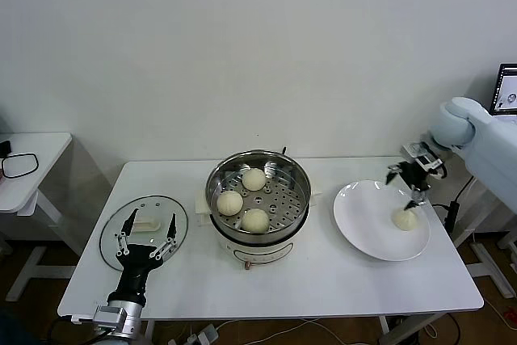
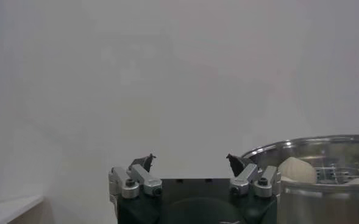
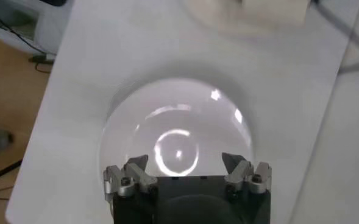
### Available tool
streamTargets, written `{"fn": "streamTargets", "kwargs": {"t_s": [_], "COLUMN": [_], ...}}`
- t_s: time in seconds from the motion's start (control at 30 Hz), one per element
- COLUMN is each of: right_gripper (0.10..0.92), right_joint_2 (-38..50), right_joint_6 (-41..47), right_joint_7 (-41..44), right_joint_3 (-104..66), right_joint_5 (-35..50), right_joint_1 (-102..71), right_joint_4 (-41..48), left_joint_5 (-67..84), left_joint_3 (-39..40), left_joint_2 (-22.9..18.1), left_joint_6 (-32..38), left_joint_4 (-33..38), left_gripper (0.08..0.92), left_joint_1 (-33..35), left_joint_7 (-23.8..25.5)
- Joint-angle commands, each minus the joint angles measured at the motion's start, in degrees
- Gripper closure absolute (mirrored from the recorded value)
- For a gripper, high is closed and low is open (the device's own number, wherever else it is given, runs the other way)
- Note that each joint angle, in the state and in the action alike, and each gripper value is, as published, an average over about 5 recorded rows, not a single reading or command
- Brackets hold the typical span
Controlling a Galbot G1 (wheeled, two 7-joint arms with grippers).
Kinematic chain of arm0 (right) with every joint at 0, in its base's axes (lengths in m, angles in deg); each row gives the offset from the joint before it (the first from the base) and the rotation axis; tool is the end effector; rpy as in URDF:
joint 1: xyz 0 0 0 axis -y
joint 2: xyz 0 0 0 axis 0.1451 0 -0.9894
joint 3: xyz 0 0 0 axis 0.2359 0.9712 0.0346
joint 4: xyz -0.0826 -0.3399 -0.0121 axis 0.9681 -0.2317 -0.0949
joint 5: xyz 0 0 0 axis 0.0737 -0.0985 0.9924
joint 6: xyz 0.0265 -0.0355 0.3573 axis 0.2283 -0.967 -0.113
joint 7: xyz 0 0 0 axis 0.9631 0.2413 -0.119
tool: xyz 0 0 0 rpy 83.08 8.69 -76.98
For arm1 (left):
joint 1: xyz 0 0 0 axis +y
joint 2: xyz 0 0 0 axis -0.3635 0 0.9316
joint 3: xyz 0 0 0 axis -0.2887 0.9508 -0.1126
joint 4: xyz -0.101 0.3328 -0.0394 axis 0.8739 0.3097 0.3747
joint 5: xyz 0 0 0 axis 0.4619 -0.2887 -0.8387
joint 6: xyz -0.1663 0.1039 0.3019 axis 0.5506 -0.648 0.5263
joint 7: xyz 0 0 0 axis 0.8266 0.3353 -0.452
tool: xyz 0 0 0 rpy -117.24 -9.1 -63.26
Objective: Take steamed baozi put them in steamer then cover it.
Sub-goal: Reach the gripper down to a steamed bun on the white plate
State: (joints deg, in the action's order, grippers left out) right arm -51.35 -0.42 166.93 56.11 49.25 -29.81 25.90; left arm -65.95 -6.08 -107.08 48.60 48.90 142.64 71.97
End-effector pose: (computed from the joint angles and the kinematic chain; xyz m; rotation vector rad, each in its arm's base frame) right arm 0.5551 -0.2324 -0.1000 1.2987 -1.2017 1.4555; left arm 0.1759 0.0452 -0.3011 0.0593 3.0346 0.2691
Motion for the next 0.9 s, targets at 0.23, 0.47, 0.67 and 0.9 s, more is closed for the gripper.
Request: {"fn": "streamTargets", "kwargs": {"t_s": [0.23, 0.47, 0.67, 0.9], "right_gripper": [0.203, 0.203, 0.203, 0.203], "right_joint_2": [-6.05, -9.06, -11.29, -13.07], "right_joint_6": [-2.82, -3.95, -4.34, -4.80], "right_joint_7": [-4.57, -8.84, -11.52, -12.70], "right_joint_3": [-22.03, -24.29, -25.17, -26.07], "right_joint_5": [-17.29, -18.20, -19.28, -20.29], "right_joint_1": [-15.47, -16.47, -16.83, -17.07], "right_joint_4": [16.95, 19.88, 21.98, 23.24], "left_joint_5": [-0.72, -1.16, -1.40, -1.74], "left_joint_3": [0.78, 0.89, 0.92, 0.91], "left_joint_2": [-0.11, -0.10, -0.28, -0.27], "left_joint_6": [0.11, 0.40, 0.60, 0.84], "left_joint_4": [-0.05, -0.55, -0.78, -1.33], "left_gripper": [0.177, 0.177, 0.177, 0.177], "left_joint_1": [-0.13, -0.06, -0.05, -0.13], "left_joint_7": [-0.07, -0.03, 0.03, 0.14]}}
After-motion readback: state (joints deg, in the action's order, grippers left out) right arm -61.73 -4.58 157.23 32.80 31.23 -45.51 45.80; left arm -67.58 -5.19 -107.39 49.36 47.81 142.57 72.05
